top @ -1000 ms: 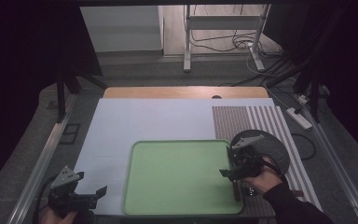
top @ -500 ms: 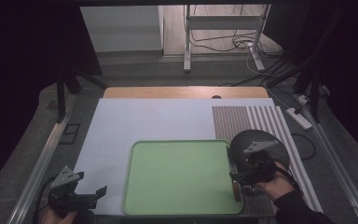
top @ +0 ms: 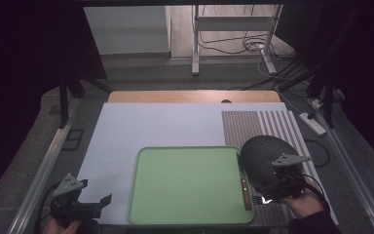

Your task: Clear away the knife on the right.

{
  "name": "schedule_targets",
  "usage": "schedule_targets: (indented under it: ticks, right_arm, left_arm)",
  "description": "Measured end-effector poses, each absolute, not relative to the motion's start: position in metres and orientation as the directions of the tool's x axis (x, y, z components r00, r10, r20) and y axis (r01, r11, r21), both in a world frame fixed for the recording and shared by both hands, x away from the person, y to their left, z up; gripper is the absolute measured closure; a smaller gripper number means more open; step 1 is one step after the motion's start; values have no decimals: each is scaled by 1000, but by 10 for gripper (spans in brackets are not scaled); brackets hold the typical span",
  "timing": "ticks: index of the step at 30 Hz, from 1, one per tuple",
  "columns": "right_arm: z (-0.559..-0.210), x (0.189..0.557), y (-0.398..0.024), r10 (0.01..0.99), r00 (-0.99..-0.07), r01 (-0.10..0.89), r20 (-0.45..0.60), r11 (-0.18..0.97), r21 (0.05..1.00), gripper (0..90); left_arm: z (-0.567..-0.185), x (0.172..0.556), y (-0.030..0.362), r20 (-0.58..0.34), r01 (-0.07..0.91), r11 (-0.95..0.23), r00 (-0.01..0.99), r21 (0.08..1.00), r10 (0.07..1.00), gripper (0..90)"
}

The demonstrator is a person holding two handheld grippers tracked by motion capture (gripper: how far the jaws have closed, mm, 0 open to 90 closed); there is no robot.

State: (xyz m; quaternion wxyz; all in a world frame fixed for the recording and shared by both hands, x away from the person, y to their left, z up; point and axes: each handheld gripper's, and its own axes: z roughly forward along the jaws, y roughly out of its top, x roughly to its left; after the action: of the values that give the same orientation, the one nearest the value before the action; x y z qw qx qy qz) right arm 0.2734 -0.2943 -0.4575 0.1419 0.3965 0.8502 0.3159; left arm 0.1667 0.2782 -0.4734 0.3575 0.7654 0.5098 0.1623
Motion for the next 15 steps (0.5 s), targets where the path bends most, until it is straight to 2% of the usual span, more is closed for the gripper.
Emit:
schedule_targets:
  ticks: [15]
  right_arm:
    - [-457,249,-323,833,-552,604,38,368,707,0]
  left_arm:
    - [-474,167,279,-121,669,-217,420,711,899,16]
